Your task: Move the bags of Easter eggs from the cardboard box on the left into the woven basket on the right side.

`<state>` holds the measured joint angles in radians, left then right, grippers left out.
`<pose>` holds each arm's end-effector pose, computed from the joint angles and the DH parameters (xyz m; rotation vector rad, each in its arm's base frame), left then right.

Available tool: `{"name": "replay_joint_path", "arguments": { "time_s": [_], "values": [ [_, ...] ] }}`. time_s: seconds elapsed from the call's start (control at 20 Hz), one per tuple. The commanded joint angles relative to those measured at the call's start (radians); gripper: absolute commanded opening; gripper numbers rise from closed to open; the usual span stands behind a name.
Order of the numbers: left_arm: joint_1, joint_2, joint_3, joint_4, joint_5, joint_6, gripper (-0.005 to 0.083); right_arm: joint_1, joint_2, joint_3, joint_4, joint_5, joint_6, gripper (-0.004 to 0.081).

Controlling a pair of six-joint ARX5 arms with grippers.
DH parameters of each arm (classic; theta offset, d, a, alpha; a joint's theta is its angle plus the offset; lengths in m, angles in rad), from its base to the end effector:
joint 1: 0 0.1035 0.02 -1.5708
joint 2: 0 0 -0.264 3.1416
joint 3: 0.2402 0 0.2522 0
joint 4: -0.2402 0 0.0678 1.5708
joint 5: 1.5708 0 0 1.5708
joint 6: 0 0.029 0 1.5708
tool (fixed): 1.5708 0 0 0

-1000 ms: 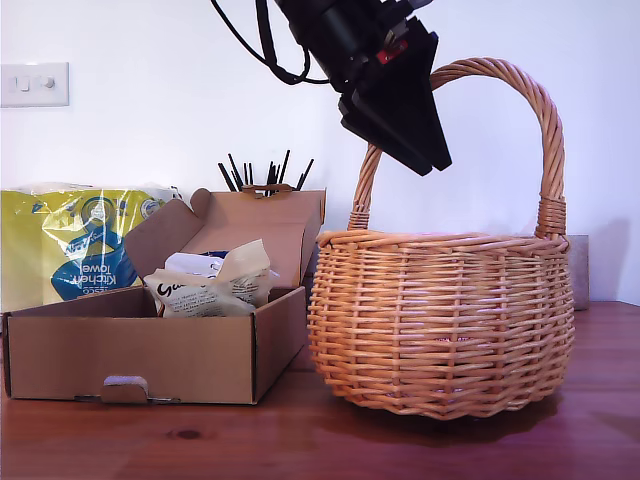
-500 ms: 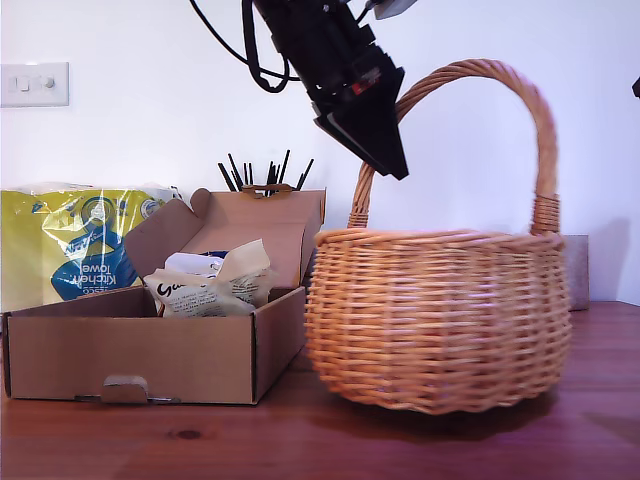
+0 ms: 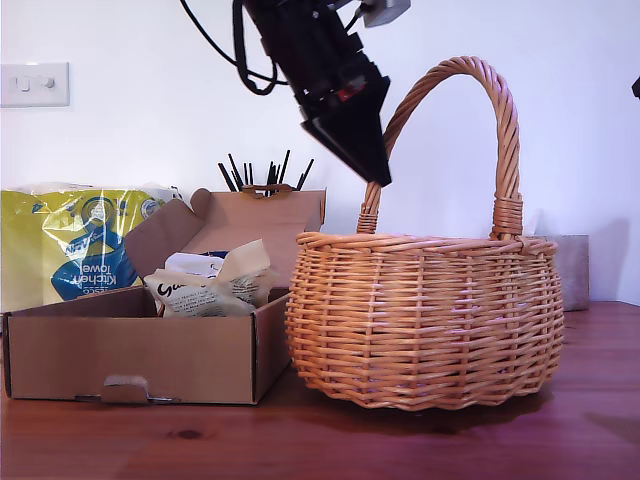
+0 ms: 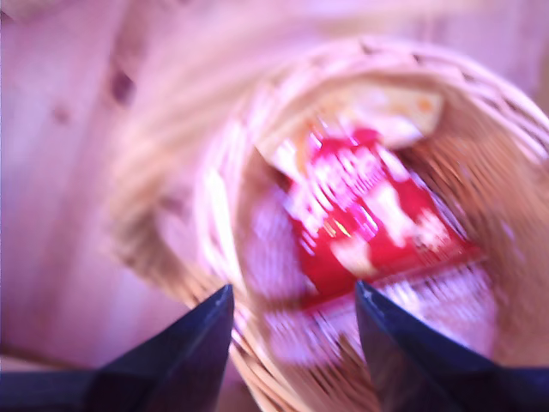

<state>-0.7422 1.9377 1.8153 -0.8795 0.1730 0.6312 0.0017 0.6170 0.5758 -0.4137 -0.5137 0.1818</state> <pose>0.3040 -0.2856 0.2984 0.8276 0.7064 -1.1366 0.1355 0.0145 0.2652 0.2913 0.4906 0.4654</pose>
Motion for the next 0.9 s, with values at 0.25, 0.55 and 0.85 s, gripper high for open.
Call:
{"name": "replay_joint_path", "arguments": {
  "time_s": [0.25,0.55,0.85],
  "values": [
    [0.023,-0.074,-0.001,-0.185,0.078,-0.190,-0.0020,0.005,-0.005,0.010,0.004,-0.001,-0.006,-0.0012],
    [0.106,-0.084,-0.003,-0.086,0.146,-0.234,-0.0020,0.005,0.016,0.010,0.004,0.010,-0.006,-0.0012],
    [0.230,-0.187,-0.105,0.063,0.248,-0.239,-0.0020,0.005,0.030,0.010,0.014,0.083,-0.006,-0.0012]
  ]
}}
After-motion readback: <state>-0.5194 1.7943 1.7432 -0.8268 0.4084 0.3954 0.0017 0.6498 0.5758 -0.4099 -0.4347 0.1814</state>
